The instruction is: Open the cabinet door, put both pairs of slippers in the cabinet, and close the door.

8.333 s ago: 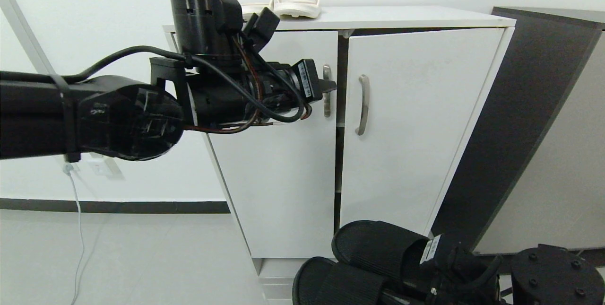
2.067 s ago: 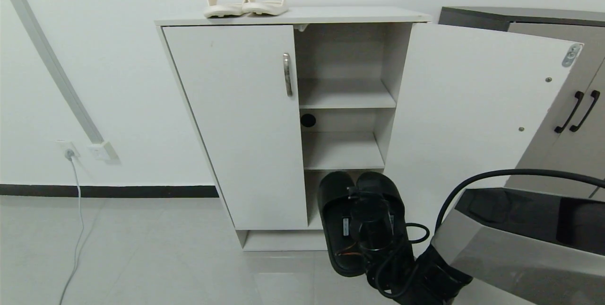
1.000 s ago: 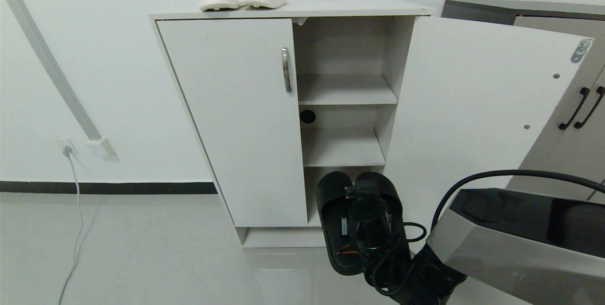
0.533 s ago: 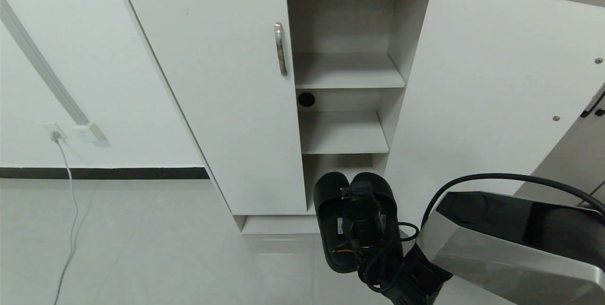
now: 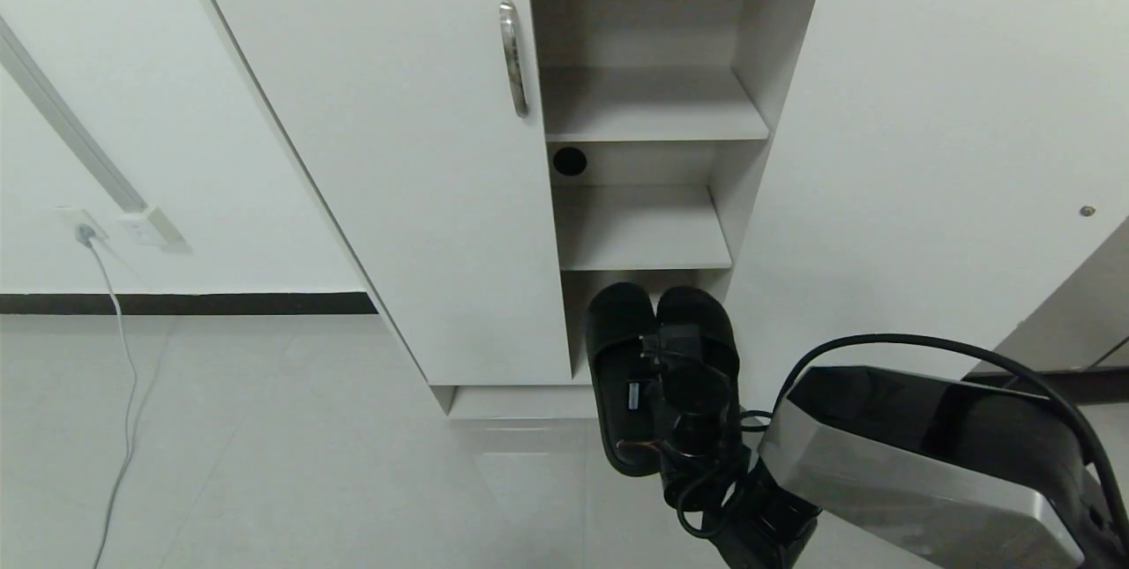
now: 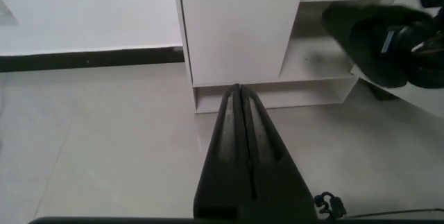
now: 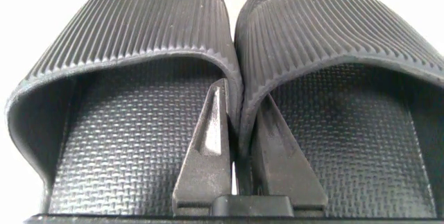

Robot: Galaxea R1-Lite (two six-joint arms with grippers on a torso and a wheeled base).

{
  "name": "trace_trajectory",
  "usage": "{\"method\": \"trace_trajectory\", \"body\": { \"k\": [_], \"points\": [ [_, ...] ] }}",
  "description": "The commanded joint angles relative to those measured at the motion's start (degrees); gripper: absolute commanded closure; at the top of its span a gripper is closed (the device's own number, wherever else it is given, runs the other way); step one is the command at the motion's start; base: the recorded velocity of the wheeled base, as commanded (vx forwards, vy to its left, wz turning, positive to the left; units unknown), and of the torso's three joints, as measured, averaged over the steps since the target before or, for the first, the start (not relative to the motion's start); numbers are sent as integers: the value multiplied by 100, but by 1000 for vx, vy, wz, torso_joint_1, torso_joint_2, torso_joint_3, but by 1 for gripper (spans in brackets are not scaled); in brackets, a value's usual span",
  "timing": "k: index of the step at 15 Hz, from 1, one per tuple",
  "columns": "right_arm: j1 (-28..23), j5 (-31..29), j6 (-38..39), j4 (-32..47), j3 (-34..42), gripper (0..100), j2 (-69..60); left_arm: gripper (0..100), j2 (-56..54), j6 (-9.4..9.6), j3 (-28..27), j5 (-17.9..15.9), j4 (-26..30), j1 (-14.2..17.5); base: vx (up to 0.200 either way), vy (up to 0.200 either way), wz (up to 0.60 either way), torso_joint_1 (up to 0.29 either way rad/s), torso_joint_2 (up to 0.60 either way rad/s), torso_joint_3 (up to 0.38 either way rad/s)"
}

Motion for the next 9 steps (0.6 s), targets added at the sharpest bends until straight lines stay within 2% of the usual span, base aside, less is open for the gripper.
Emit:
{"method": "trace_trajectory", "body": {
  "k": [1, 6, 9],
  "points": [
    [-68, 6, -457, -535, -8, 100, 288, 100, 7, -1, 0, 3, 2, 1, 0, 0, 0, 0, 0, 0],
    [-77, 15, -519, -596, -8, 100, 279, 100, 7, -1, 0, 3, 2, 1, 0, 0, 0, 0, 0, 0],
    [-77, 15, -527, -605, -17, 100, 261, 100, 7, -1, 0, 3, 2, 1, 200, 0, 0, 1, 5, 4]
  ]
}}
